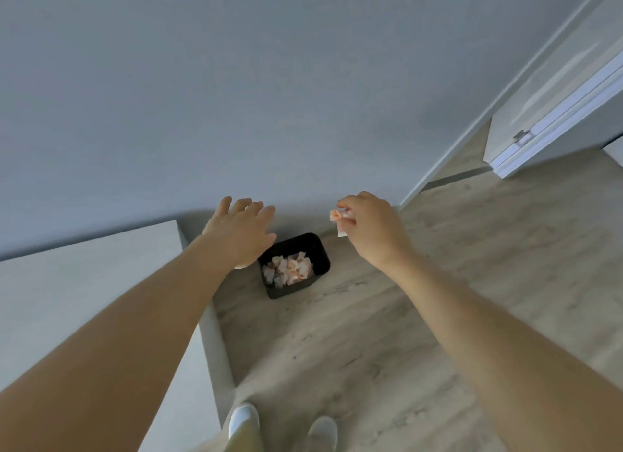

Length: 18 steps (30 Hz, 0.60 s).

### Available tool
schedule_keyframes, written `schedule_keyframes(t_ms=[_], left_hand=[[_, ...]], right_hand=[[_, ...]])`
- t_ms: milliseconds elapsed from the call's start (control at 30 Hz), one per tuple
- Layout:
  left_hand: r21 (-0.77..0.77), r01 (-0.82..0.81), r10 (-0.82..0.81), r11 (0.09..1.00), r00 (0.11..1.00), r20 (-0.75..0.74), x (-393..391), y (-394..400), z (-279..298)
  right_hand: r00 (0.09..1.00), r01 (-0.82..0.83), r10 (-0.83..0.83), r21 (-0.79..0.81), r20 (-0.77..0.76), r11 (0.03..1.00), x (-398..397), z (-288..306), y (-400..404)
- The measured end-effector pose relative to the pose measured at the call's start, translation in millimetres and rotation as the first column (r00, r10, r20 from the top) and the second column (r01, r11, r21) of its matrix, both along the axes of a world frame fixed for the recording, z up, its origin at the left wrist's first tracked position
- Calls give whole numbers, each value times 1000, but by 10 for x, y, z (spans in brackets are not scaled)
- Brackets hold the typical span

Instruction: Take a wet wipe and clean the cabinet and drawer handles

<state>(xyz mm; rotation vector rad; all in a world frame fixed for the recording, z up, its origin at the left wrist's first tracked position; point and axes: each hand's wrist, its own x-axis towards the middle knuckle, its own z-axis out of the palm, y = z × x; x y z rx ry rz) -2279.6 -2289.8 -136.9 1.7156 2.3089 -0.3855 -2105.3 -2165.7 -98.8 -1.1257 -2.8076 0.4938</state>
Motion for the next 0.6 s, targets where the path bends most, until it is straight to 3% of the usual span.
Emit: schedule_keyframes(t_ms=[167,433,600], left_hand=[[-93,-67,70,993,997,23,-112,398,-1058],[-263,-181,197,948,980,36,-34,738,-2800],[-352,-195,222,916,974,38,99,766,-3321]], right_hand=[[986,-100,119,-157,114,983,-357,-1223,601],[898,-343,376,-174,228,923,-704,-3257,1156],[872,-349,421,-286,251,892,-743,-3851,1294]])
